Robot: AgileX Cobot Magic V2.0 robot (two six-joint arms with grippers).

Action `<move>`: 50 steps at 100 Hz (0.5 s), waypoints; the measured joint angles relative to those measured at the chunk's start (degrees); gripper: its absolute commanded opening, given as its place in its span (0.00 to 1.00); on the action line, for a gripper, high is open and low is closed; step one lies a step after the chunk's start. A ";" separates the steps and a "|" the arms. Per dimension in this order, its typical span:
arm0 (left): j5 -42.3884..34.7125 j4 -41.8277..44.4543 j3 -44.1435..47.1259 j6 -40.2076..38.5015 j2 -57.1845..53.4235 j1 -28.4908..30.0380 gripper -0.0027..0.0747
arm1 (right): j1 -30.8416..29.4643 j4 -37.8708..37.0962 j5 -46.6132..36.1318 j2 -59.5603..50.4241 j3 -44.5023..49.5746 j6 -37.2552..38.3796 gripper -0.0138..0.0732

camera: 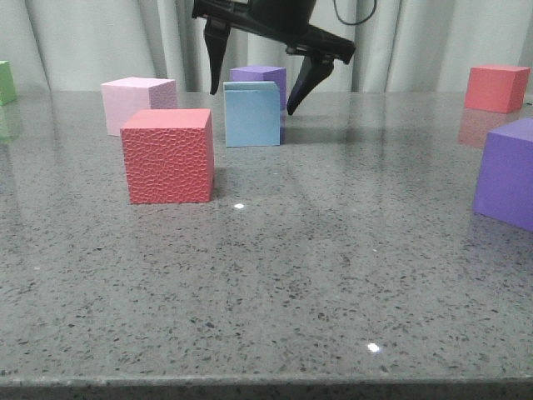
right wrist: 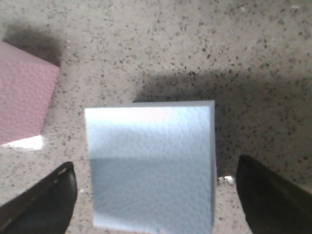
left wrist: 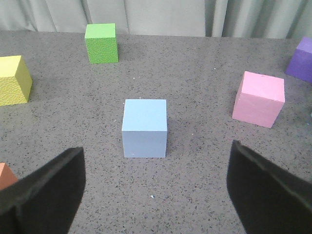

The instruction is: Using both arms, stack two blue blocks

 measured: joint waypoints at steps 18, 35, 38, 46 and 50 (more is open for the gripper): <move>-0.10 0.28 -0.02 -0.29 0.46 0.00 0.76 | 0.00 0.09 0.12 -3.34 0.00 -2.58 0.91; -0.74 0.39 -0.82 -2.43 3.80 1.25 0.76 | 0.00 0.09 0.11 -6.86 0.00 -5.60 0.91; -0.74 0.39 -1.26 -2.53 4.96 1.56 0.76 | 0.00 0.09 0.11 -7.40 0.00 -6.21 0.91; -0.22 0.49 -3.31 -2.91 7.91 2.34 0.76 | 0.00 -0.22 0.11 -8.90 0.00 -7.00 0.91; 0.61 0.49 -4.41 -2.88 9.72 2.56 0.76 | 0.00 -0.32 0.11 -9.73 0.00 -7.17 0.91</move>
